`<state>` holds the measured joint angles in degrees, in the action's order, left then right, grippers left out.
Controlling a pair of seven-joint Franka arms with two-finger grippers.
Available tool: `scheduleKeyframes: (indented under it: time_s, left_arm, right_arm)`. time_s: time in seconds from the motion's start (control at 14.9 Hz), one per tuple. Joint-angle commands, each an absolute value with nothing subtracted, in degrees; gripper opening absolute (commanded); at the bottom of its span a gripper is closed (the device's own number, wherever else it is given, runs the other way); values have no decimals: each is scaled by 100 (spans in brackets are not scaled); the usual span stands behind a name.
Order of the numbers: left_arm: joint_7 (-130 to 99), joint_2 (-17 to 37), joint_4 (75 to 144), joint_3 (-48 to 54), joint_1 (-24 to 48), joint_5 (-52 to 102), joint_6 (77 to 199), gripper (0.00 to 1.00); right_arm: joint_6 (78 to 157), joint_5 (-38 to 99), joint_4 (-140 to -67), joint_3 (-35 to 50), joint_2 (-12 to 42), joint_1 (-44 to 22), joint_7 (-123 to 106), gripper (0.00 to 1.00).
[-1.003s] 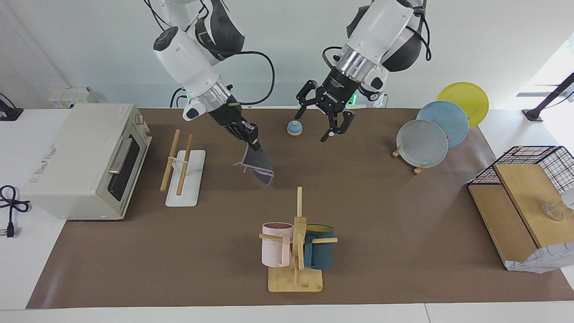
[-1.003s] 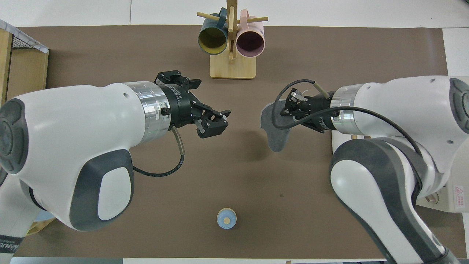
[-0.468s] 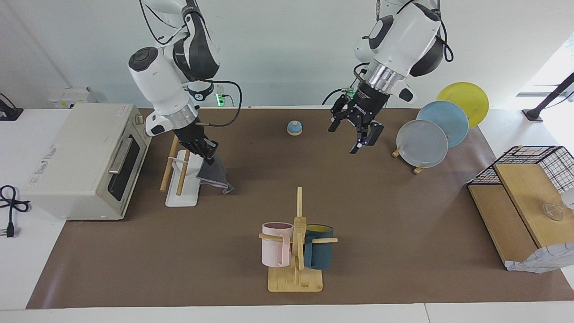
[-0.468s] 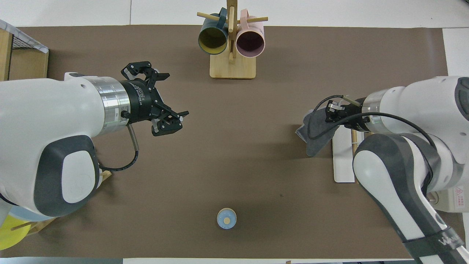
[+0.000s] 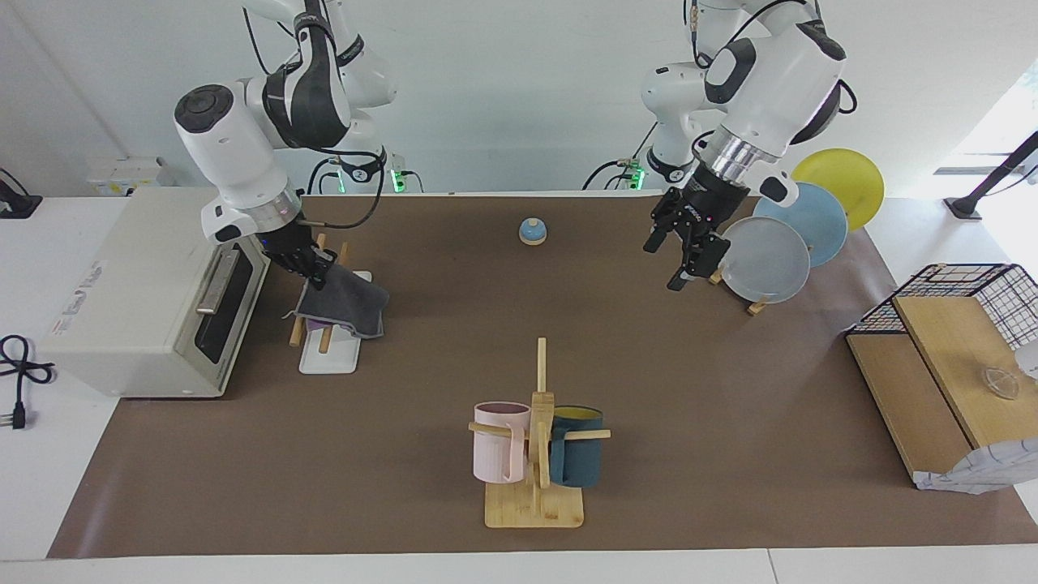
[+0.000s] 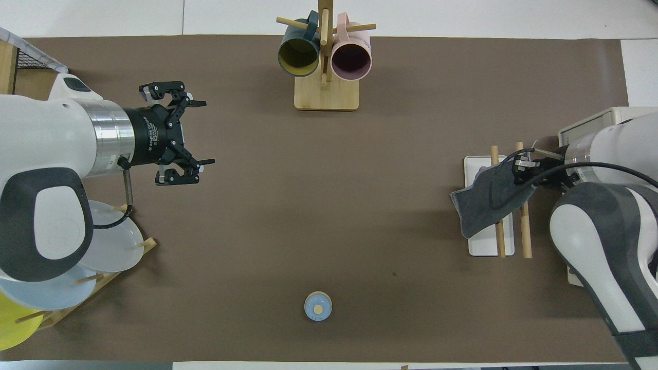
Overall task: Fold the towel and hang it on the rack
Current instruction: 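Drape the towel over the wooden rods with the right gripper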
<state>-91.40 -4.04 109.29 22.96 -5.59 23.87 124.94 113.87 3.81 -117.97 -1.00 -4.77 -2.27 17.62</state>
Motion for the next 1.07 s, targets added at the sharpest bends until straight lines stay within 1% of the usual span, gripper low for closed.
scheduleKeyframes:
  time_s: [0.0, 0.27, 0.47, 0.74, 1.0]
  left_arm:
    - [-7670, -571, 11039, 2320, -1000, 2373, 12121, 100]
    - [-5419, -563, 10995, 2294, -1388, 2338, 11629, 100]
    - [-4284, -562, 10952, 2285, -1397, 1585, 11400, 100]
    - [-2948, -431, 10583, 2276, -1424, 714, 10900, 100]
    - [-1875, -132, 9828, 2268, -1415, 107, 10074, 100]
  right_arm:
    - [11154, 124, -11900, -26, -773, 43, 1276, 0]
    - [11004, -44, -11926, -35, -914, 272, 914, 0]
    - [11039, -53, -11962, -26, -914, 438, 660, 0]
    - [11153, -53, -12225, -26, -1063, 457, 624, 0]
    - [11214, -53, -12287, -35, -1072, 501, 476, 0]
